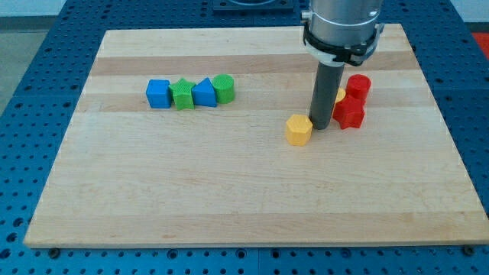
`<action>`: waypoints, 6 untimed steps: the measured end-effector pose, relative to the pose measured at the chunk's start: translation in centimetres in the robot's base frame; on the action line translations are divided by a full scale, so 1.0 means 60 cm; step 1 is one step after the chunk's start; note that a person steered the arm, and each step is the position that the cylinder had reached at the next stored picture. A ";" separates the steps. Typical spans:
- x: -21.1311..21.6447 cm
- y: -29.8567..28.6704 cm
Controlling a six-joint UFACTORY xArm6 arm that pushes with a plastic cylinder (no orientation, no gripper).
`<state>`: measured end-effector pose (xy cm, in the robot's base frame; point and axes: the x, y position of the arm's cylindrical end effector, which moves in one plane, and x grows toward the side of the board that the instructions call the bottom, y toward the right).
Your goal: Drag the hexagon towards the bottom center of the board
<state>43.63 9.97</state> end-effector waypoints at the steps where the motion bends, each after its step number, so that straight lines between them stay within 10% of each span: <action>1: -0.001 -0.002; 6: 0.020 -0.119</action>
<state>44.81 2.85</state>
